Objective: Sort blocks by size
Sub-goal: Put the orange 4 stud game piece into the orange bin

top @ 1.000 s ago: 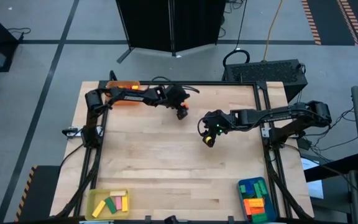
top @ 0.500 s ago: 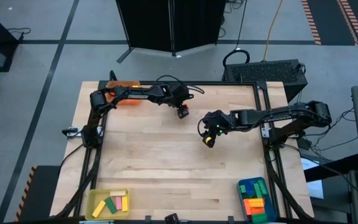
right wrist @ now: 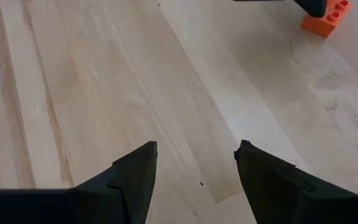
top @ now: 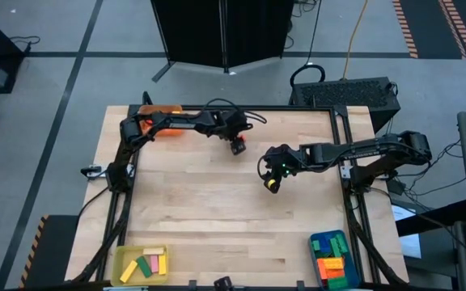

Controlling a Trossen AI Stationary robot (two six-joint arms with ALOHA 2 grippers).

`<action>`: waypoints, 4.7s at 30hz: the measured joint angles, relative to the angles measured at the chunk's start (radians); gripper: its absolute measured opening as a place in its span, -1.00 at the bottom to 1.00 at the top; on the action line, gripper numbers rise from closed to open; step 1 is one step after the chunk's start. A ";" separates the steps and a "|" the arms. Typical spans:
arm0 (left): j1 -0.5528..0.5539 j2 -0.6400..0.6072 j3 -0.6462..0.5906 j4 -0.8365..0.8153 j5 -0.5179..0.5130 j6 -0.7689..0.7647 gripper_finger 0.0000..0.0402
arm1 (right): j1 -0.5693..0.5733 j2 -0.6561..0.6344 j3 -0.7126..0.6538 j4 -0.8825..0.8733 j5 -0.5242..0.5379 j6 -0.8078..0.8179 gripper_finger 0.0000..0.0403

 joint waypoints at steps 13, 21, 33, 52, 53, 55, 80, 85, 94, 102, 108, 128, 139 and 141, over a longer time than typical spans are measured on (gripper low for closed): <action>0.005 0.039 0.090 -0.135 0.041 0.078 0.20 | 0.000 0.000 0.000 0.008 0.000 0.005 0.05; 0.002 0.075 0.159 -0.254 0.060 0.106 0.20 | 0.000 0.000 0.000 0.001 -0.001 0.005 0.05; -0.012 0.074 0.161 -0.245 0.070 0.218 0.20 | 0.006 0.000 0.000 -0.001 -0.001 0.002 0.05; -0.031 0.073 0.160 -0.260 0.053 0.467 0.20 | 0.039 0.000 0.000 -0.002 -0.001 0.006 0.05; -0.032 0.073 0.160 -0.269 0.046 0.454 0.20 | 0.039 0.000 0.000 -0.001 0.003 0.003 0.05; -0.035 0.073 0.160 -0.301 0.026 0.424 0.20 | 0.038 0.000 0.000 0.006 0.060 -0.009 0.05; 0.107 -0.407 -0.416 0.003 0.192 0.297 -0.20 | -0.350 0.242 0.001 0.358 0.017 0.053 -0.99; 0.091 -0.430 -0.530 0.155 0.206 0.268 -0.20 | -0.397 0.353 0.001 0.472 -0.092 0.091 -0.99; 0.054 -0.430 -0.606 0.260 0.206 0.234 -0.20 | -0.431 0.461 0.054 0.507 -0.088 0.118 -1.00; 0.041 -0.430 -0.611 0.295 0.205 0.217 -0.20 | -0.438 0.524 0.159 0.435 -0.084 0.101 -1.00; 0.040 -0.430 -0.611 0.286 0.198 0.210 -0.20 | -0.438 0.531 0.173 0.409 -0.076 0.087 -1.00; 0.029 -0.430 -0.611 0.287 0.193 0.183 -0.20 | -0.433 0.525 0.171 0.406 0.026 0.047 -1.00; 0.028 -0.430 -0.611 0.284 0.193 0.184 -0.20 | -0.433 0.525 0.171 0.410 0.040 0.038 -1.00; 0.029 -0.430 -0.611 0.284 0.193 0.186 -0.20 | -0.433 0.525 0.171 0.412 0.025 0.037 -1.00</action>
